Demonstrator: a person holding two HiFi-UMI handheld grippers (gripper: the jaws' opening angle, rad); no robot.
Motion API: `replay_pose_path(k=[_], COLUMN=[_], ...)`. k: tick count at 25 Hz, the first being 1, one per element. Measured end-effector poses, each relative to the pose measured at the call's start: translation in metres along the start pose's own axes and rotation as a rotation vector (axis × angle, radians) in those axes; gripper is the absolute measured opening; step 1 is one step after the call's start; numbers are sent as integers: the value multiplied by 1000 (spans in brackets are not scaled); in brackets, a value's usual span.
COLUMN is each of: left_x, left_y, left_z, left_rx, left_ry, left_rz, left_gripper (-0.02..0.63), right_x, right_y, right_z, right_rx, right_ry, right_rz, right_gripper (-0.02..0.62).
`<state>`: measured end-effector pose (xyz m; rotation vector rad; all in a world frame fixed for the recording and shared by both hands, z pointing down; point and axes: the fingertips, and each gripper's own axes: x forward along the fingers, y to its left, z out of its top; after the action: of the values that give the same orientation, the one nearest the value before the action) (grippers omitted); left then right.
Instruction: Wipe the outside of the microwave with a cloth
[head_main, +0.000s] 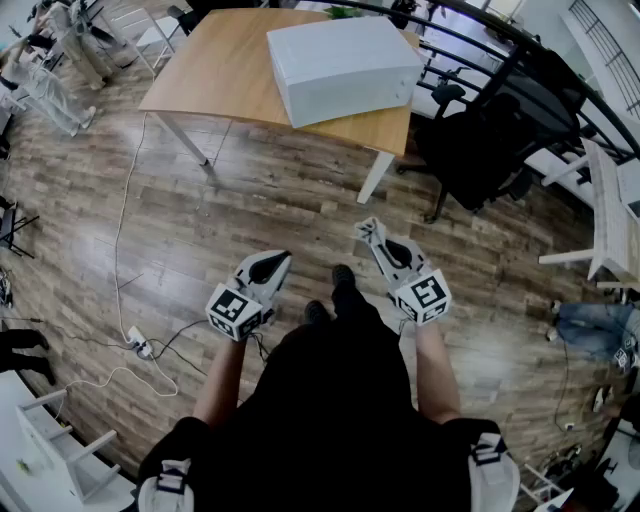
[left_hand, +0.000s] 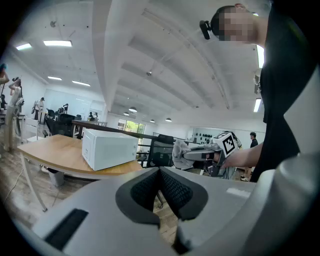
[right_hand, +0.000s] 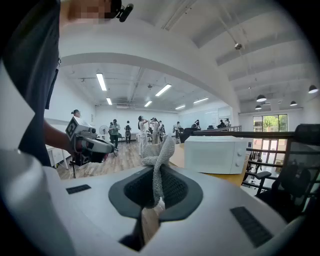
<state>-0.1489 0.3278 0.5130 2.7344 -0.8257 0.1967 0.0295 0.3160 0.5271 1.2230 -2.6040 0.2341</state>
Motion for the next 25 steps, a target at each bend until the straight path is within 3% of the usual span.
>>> replay_pose_path(k=[6,15,20,25], left_x=[20,45,75,100], left_y=[-2,14,20,24], left_z=[3,14,32,45], left_rx=[34,13,18,38], left_ry=[13,6,-12,-26], left_rz=[0,49,51,56], left_gripper=[3,3,3,3], right_x=[1,10,18,28], right_y=[-19,-57,-79,-104], right_z=[3,5,11,17], right_rx=[-23,-3,-46,-26], right_ry=[-56,-32,-71,-69], right_rz=[10,2,41,66], right_gripper=[17,17,17,17])
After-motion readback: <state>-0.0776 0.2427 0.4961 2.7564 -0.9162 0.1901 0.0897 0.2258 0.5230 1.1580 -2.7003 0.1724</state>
